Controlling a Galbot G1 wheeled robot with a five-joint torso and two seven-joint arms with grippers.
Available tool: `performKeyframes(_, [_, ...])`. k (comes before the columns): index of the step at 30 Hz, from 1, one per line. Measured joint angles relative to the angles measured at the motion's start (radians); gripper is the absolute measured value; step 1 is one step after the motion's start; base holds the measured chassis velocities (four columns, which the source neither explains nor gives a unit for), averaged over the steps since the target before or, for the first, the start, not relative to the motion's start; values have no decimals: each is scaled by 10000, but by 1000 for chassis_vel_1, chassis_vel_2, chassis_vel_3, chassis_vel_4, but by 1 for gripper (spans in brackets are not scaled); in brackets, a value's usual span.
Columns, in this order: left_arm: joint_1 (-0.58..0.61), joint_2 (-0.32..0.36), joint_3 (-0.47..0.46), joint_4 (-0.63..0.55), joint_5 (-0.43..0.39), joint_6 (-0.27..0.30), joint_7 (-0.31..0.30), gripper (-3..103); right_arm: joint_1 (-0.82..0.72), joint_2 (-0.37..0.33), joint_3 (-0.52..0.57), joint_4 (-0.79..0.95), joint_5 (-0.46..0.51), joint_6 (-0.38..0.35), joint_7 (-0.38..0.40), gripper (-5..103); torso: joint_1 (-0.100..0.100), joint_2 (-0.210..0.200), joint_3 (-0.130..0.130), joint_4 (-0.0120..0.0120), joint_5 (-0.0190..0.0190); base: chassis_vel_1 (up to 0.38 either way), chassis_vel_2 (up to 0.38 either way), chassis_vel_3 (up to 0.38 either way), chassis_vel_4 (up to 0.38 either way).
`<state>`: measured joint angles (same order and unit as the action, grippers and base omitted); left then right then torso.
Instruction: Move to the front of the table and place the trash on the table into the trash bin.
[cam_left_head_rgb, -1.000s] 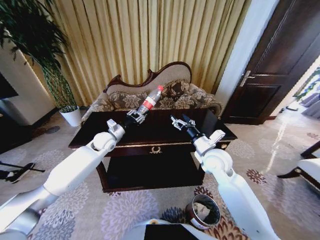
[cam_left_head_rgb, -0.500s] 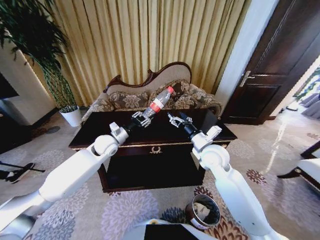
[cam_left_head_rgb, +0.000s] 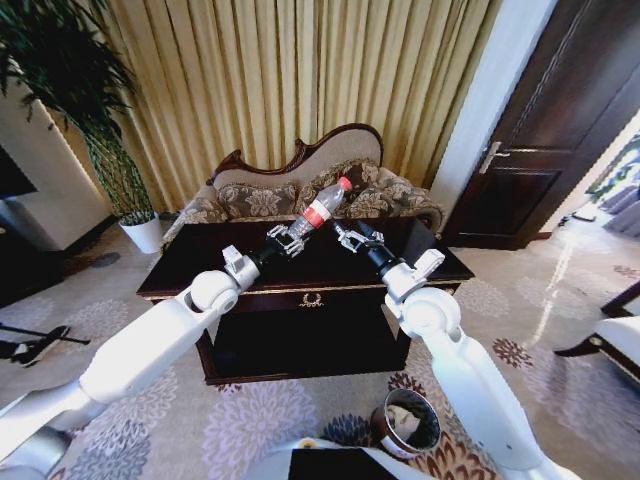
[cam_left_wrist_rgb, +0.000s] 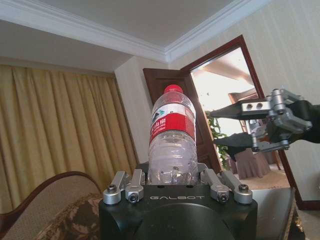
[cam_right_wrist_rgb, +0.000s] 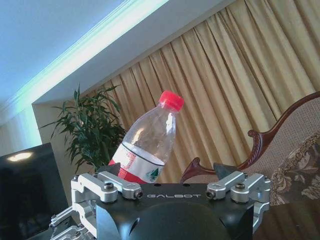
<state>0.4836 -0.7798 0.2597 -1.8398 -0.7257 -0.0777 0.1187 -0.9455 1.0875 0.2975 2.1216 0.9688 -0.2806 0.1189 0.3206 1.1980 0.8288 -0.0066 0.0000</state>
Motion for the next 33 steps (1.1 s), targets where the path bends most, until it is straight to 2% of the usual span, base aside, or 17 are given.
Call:
performKeyframes(8, [-92,160,174,-96,-4,19,19,42,35,-33,50,-21,221,-274,0,100,0,0,0,1,1,0,0,0,0])
performKeyframes(18, [-10,302,119,-151,102,-5,213,42,251,-3,207,211,1904,-1092,0,100,0,0,0,1,0,0,0,0,0])
performKeyframes(22, [-14,304,112,-232,195,-22,244,42,354,24,181,229,2231,-1235,0,100,0,0,0,1,-1,0,0,0,0])
performKeyframes(33, [-74,303,175,-419,336,-15,375,42,469,143,79,-25,2181,-1224,0,100,0,0,0,1,0,0,0,0,0])
